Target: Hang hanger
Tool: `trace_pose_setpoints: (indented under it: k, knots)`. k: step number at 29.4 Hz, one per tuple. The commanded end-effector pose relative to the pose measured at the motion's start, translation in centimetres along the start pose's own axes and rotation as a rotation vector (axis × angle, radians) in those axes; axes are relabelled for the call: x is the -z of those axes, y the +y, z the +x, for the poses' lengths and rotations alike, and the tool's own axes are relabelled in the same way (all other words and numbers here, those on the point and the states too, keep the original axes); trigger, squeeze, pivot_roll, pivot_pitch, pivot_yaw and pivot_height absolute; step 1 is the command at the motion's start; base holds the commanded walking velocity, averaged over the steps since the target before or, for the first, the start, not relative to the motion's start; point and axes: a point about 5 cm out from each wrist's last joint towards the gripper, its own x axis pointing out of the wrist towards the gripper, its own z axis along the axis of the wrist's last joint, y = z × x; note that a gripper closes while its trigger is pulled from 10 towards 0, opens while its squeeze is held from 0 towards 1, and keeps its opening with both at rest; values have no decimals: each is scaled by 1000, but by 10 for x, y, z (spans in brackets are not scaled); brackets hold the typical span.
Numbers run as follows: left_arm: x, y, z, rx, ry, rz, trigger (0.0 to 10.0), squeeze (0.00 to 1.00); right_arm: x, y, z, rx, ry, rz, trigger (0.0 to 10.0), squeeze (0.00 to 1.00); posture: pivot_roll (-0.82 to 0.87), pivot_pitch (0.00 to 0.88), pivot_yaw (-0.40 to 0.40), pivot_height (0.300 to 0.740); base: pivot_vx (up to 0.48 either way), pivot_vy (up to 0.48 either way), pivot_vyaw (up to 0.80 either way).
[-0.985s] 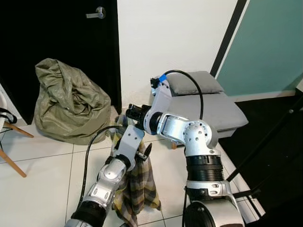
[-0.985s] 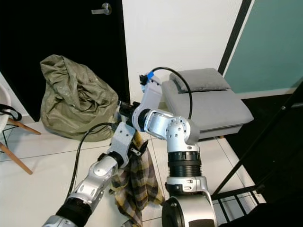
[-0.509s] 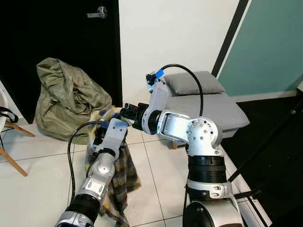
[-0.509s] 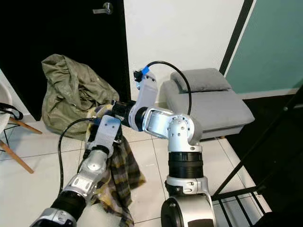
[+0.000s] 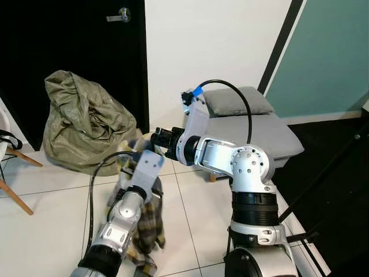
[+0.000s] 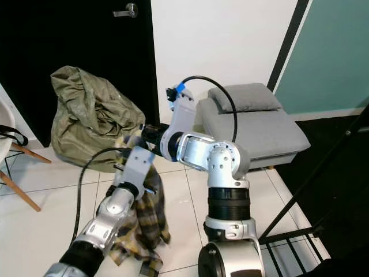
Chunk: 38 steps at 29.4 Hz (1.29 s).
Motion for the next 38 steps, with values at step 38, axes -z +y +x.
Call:
trace_pose_setpoints:
  k: [38]
  knots:
    - [-52,146,-19,152,128,184,0,0,-48,-73,-30,252,-301,17,10000,0,-24,192,-32,740,0,0,0]
